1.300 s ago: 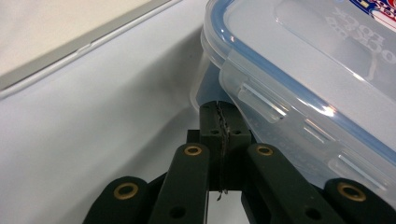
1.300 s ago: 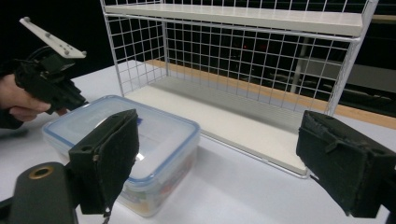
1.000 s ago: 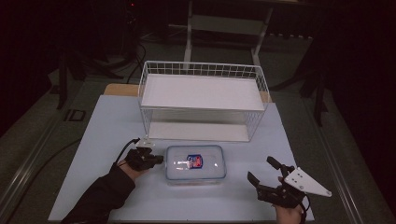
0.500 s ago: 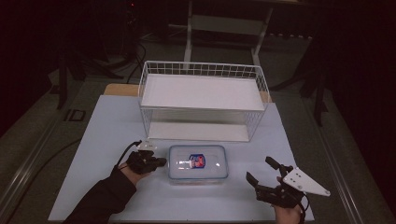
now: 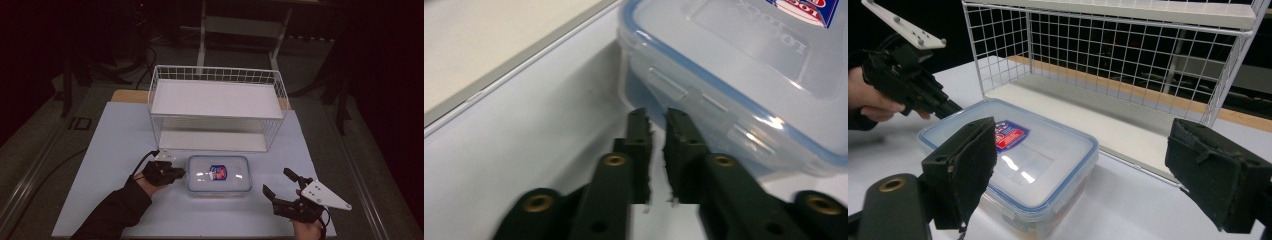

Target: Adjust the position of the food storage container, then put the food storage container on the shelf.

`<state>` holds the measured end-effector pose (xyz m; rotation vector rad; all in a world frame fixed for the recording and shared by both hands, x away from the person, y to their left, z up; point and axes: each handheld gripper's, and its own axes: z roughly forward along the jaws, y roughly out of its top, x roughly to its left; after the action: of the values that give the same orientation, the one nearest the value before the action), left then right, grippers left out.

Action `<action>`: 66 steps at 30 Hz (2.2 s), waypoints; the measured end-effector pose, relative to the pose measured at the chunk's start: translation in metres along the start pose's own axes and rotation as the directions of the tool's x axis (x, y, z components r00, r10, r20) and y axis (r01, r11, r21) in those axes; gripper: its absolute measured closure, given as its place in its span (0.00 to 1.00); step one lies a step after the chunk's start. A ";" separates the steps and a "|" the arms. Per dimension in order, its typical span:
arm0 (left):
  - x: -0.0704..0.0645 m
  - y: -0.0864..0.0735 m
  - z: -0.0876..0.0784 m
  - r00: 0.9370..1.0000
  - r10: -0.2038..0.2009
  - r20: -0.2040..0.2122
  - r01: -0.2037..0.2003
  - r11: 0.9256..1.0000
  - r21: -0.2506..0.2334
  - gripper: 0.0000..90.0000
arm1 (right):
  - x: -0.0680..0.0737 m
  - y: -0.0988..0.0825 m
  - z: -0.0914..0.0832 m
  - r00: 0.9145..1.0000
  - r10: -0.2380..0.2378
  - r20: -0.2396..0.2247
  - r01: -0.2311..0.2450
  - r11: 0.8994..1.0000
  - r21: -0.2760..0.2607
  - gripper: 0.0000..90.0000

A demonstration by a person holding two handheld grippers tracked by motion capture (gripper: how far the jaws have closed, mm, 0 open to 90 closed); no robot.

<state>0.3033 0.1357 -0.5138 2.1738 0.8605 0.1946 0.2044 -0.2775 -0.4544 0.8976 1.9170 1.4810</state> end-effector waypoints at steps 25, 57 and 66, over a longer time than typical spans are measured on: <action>-0.008 0.032 -0.032 0.965 -0.227 0.130 0.249 0.949 -0.193 0.02 | 0.001 0.021 0.028 0.998 -0.015 -0.058 0.016 1.000 0.015 0.12; 0.031 -0.002 0.020 0.681 -0.594 0.429 0.601 0.788 0.137 0.55 | -0.034 0.001 0.072 0.947 0.294 -0.132 -0.236 0.912 0.336 0.15; 0.022 0.000 0.012 0.715 -0.540 0.444 0.556 0.824 0.109 0.61 | -0.045 -0.012 0.086 0.882 0.443 -0.161 -0.340 0.835 0.433 0.19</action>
<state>0.3250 0.1422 -0.5249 1.7182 1.1590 -0.5838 0.2958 -0.2634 -0.4859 1.4187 2.3848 1.5177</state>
